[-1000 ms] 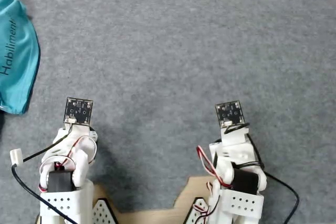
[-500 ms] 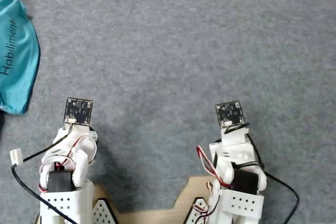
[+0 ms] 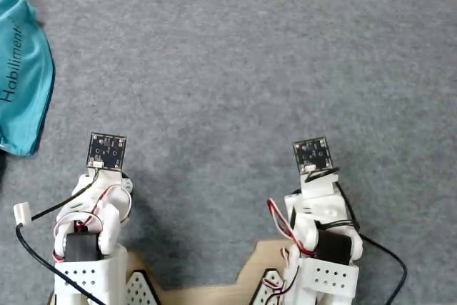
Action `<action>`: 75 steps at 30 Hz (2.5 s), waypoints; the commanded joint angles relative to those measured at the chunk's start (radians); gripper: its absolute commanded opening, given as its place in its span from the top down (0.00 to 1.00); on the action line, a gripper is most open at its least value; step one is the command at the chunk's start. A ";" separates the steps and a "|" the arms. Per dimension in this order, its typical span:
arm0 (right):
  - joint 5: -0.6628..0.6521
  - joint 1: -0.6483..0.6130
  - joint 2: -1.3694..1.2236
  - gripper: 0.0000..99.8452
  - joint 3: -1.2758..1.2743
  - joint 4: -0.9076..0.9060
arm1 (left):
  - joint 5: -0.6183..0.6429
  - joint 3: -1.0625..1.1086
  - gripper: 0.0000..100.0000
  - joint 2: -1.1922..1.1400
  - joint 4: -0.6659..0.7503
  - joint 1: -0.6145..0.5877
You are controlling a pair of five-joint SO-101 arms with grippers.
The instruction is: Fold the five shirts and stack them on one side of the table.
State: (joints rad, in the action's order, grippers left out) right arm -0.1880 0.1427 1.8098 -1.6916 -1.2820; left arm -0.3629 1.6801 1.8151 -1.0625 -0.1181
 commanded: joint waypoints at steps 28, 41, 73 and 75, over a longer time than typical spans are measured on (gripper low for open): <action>0.002 -0.008 0.041 0.99 0.001 -0.006 | -0.003 0.009 0.98 0.001 -0.002 0.011; 0.002 -0.008 0.041 0.99 0.001 -0.006 | -0.003 0.009 0.98 0.001 -0.002 0.011; 0.000 -0.013 0.041 0.99 0.001 -0.006 | -0.003 0.009 0.98 0.001 -0.002 0.046; 0.000 -0.013 0.041 0.99 0.001 -0.006 | -0.003 0.009 0.98 0.001 -0.002 0.046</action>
State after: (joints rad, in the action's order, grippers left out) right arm -0.1880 0.1427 1.8098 -1.6916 -1.2820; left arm -0.3629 1.6801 1.8151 -1.0625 -0.0813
